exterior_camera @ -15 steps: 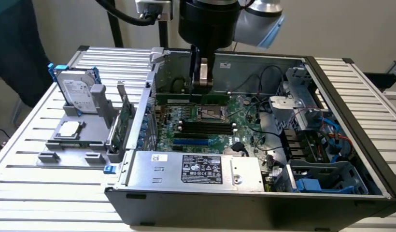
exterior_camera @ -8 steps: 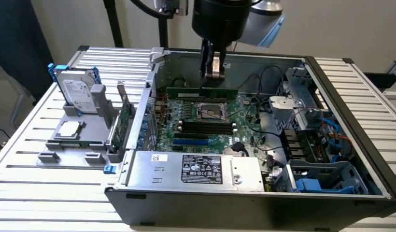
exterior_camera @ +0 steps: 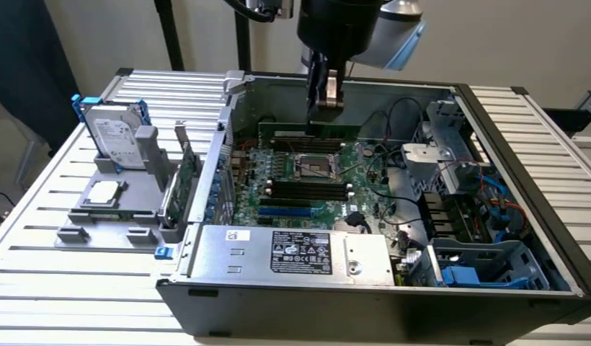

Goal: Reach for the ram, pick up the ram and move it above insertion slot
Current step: 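Pick up the ram and move it above insertion slot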

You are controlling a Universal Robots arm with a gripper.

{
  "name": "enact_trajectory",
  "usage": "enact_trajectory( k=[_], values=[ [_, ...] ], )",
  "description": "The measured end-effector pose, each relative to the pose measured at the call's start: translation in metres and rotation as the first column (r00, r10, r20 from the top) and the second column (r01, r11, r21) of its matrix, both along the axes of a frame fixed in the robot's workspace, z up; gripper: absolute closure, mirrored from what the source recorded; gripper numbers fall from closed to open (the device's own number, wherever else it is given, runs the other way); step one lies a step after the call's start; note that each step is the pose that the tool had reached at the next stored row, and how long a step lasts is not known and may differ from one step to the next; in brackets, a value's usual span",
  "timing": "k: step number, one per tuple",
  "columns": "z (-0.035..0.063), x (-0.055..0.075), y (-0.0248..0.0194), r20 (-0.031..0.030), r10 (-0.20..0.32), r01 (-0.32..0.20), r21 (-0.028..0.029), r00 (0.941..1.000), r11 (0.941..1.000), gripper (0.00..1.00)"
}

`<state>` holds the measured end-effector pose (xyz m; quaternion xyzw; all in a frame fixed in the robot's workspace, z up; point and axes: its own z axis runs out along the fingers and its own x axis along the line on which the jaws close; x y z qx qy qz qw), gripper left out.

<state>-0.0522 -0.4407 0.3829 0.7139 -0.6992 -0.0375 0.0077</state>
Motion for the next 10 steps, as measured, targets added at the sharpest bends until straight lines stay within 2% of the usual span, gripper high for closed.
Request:
enact_trajectory(
  k=[10],
  values=[
    [-0.0047,0.004,0.0157,0.0,-0.012,0.012,0.0001,0.9999,0.9999,0.86]
  ],
)
